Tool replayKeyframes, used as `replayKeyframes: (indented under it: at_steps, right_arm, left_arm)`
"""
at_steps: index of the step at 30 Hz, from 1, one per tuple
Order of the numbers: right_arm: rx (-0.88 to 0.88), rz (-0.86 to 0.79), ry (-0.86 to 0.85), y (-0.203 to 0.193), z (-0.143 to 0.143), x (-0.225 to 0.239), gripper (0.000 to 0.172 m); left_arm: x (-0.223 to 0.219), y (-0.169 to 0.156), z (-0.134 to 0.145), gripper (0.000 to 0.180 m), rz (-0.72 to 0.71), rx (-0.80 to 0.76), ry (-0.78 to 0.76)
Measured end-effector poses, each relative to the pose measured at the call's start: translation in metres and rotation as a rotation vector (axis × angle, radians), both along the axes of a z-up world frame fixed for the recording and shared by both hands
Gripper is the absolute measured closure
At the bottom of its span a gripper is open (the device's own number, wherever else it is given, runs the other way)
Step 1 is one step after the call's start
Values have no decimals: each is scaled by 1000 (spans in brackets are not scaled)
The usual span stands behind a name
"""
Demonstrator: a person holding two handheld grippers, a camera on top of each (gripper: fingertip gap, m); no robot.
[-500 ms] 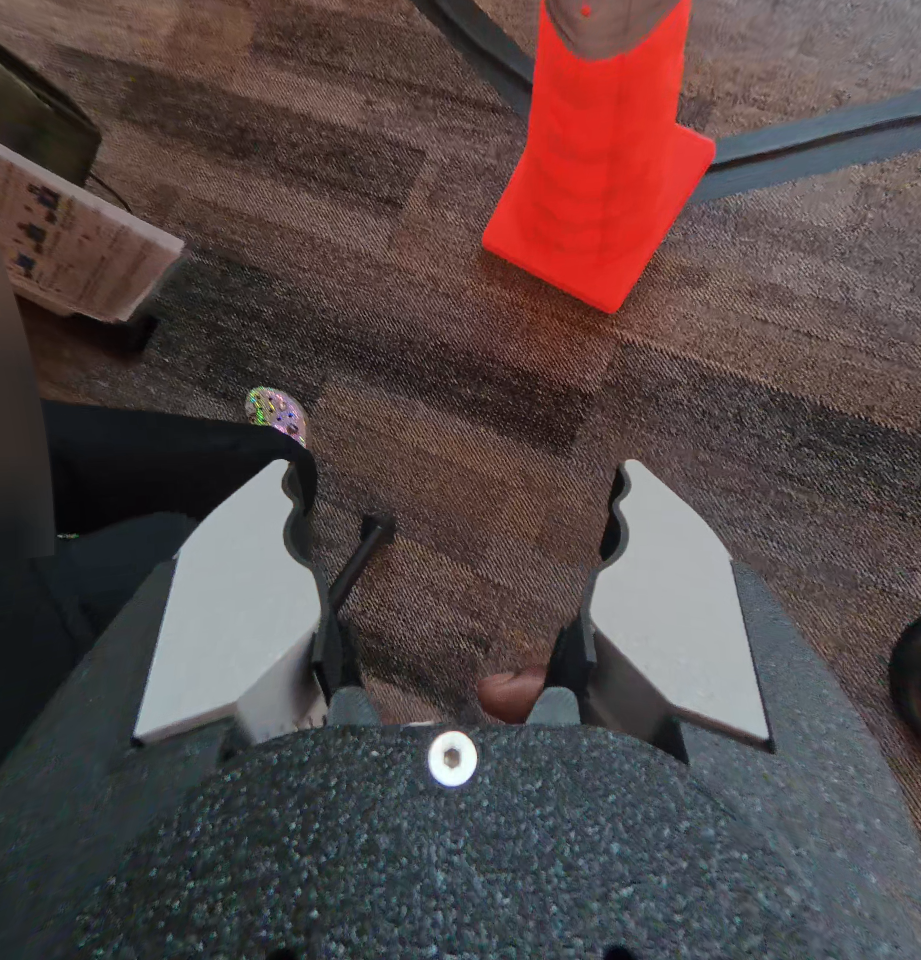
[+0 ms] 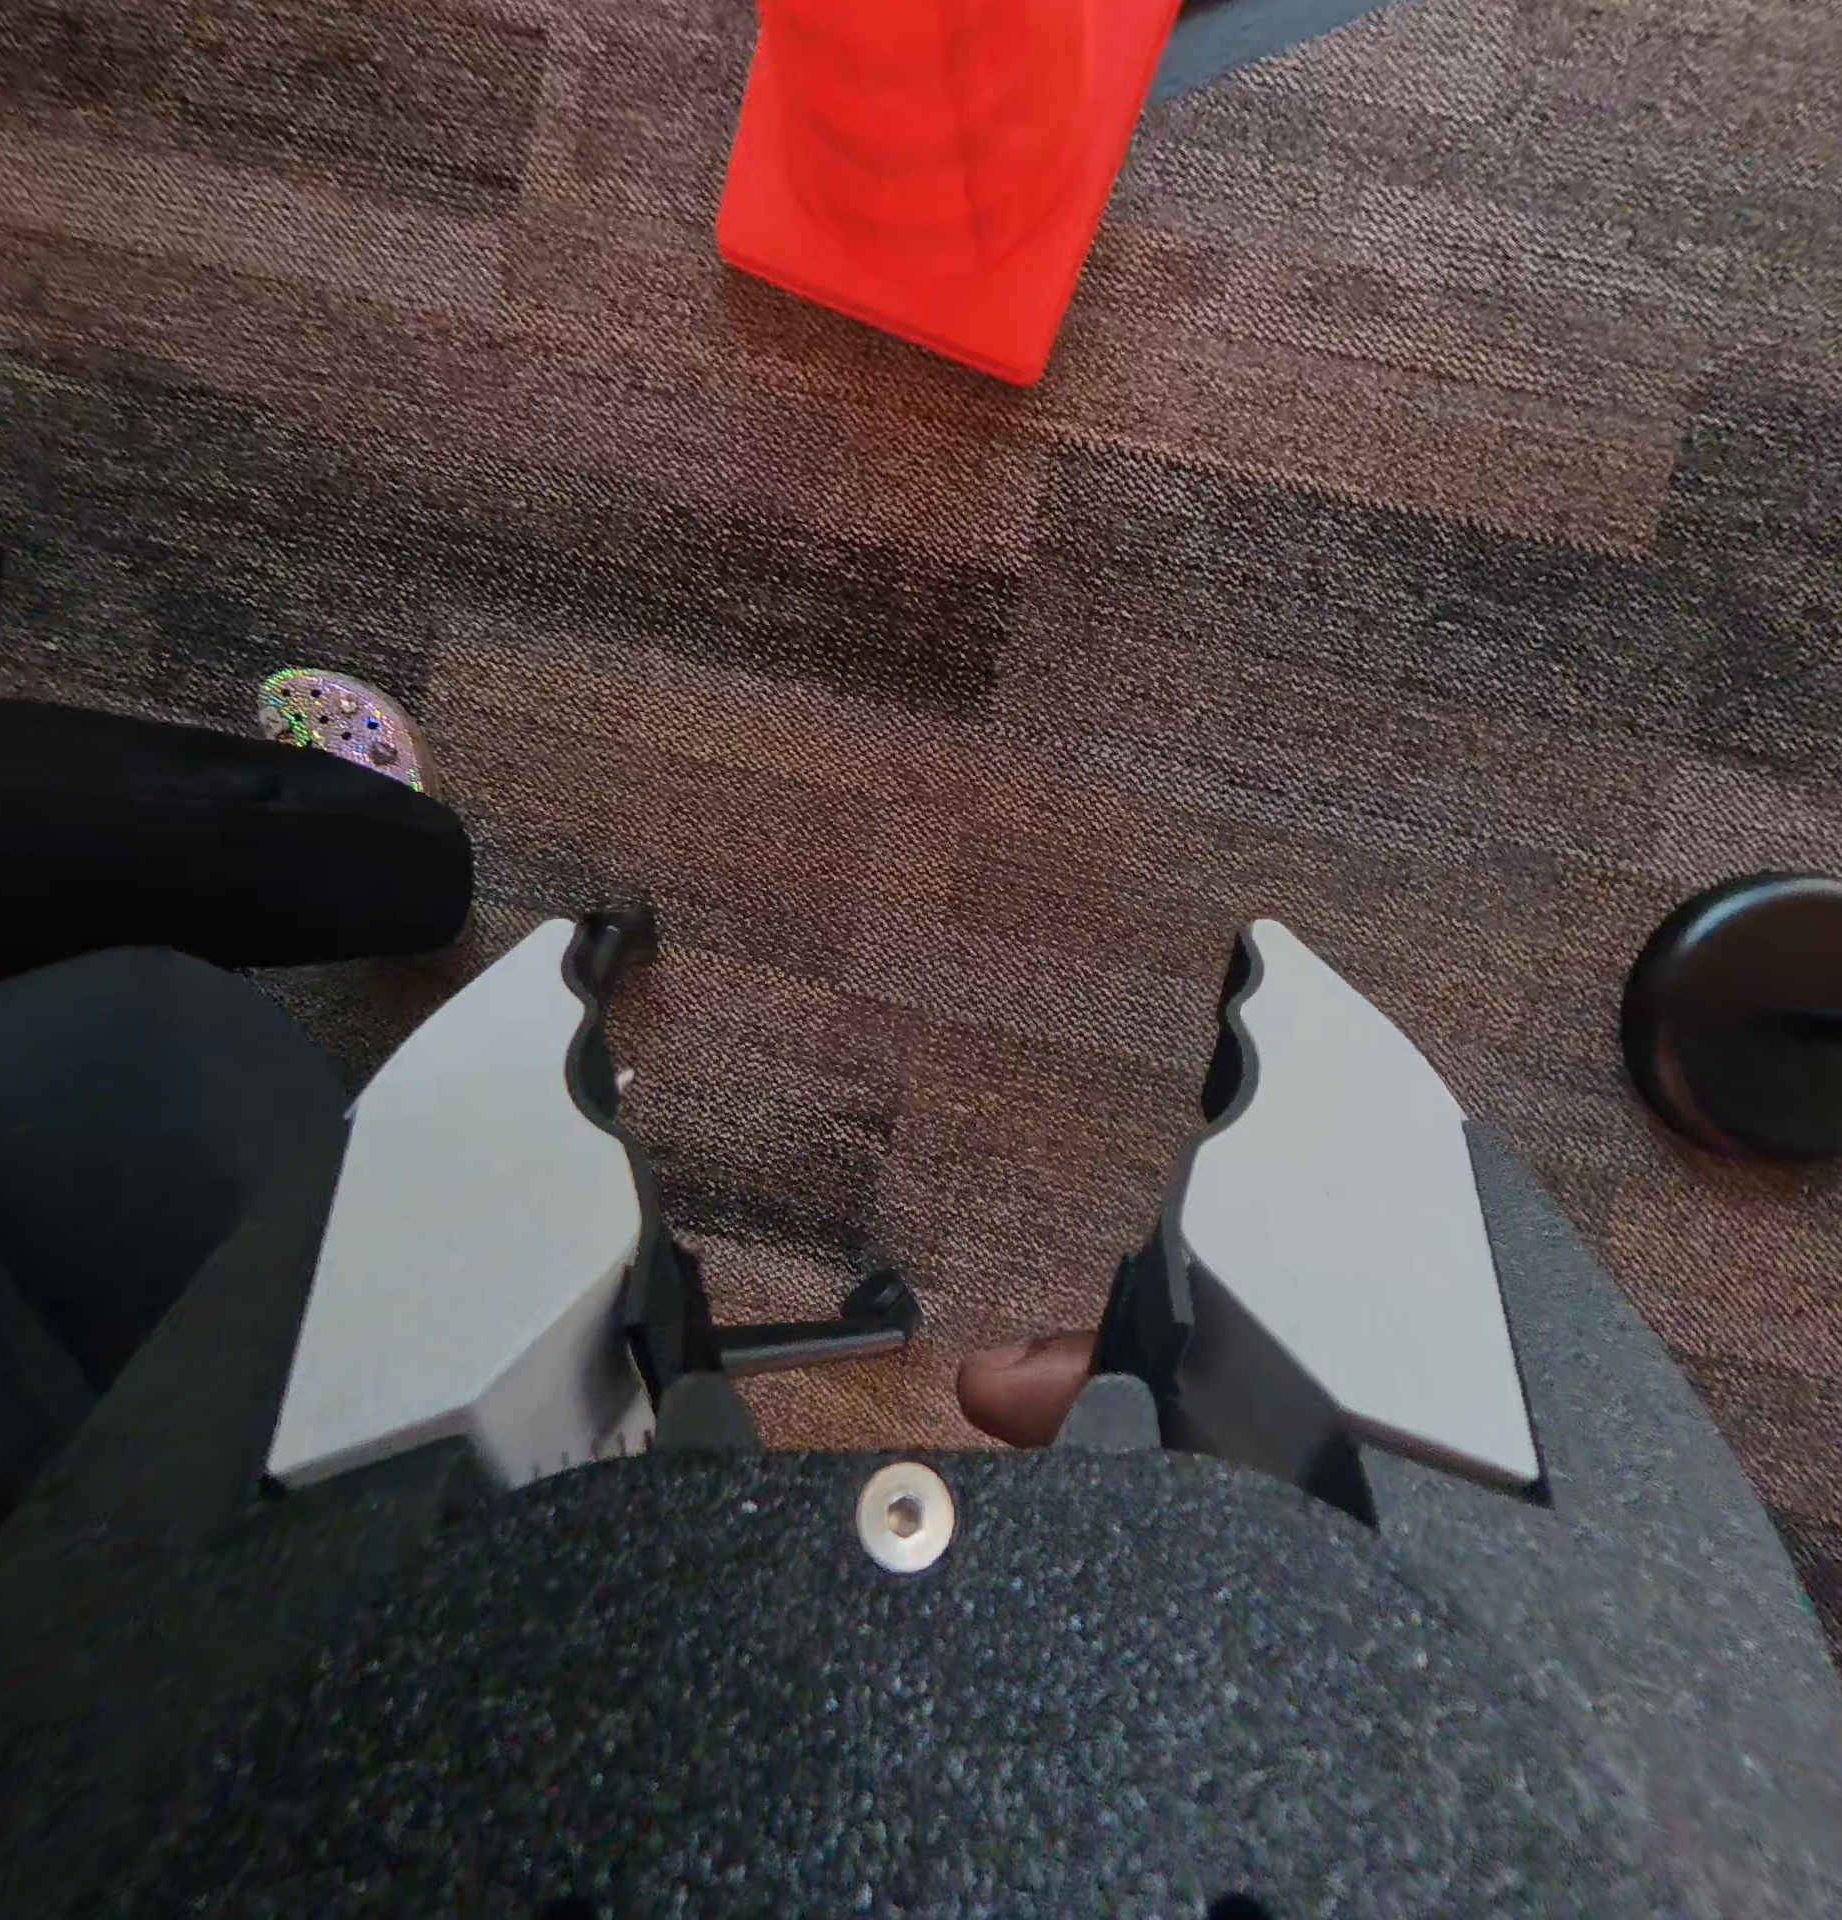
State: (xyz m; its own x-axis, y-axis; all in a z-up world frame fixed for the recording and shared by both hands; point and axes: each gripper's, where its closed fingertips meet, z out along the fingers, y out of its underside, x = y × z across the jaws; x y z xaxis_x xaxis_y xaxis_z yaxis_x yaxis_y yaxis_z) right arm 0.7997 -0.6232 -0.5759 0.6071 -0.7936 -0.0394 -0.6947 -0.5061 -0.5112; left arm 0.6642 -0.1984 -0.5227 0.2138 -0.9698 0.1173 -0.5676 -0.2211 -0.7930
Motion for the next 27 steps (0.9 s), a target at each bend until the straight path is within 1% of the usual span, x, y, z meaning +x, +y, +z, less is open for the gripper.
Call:
replayKeyframes:
  at_steps: [5, 9, 13, 18, 21, 24, 25, 27]
  right_arm:
    - [-38, -24, -31, -23, 3, -4, 61]
    - [-94, -18, -49, -40, 5, -12, 61]
    - [-110, -45, -90, -61, 16, -18, 63]
    - [-97, -105, -138, -96, 31, -33, 68]
    - [-109, -133, -147, -125, 32, -57, 69]
    - [-154, -200, -121, -167, 27, -92, 69]
    - [-160, -243, -111, -181, 29, -102, 69]
    - [-110, -326, -143, -199, 44, -114, 70]
  left_arm:
    - [9, -17, 13, 119, -48, 30, -27]
    - [6, -29, 35, 119, -87, 76, -47]
    - [1, -54, 70, 119, -174, 112, -82]
    - [-20, -92, 124, 120, -266, 165, -191]
    - [-35, -117, 154, 121, -322, 211, -278]
    - [-45, -144, 177, 122, -390, 206, -361]
    - [-47, -153, 181, 122, -422, 196, -373]
    - [-52, -175, 188, 122, -497, 167, -393]
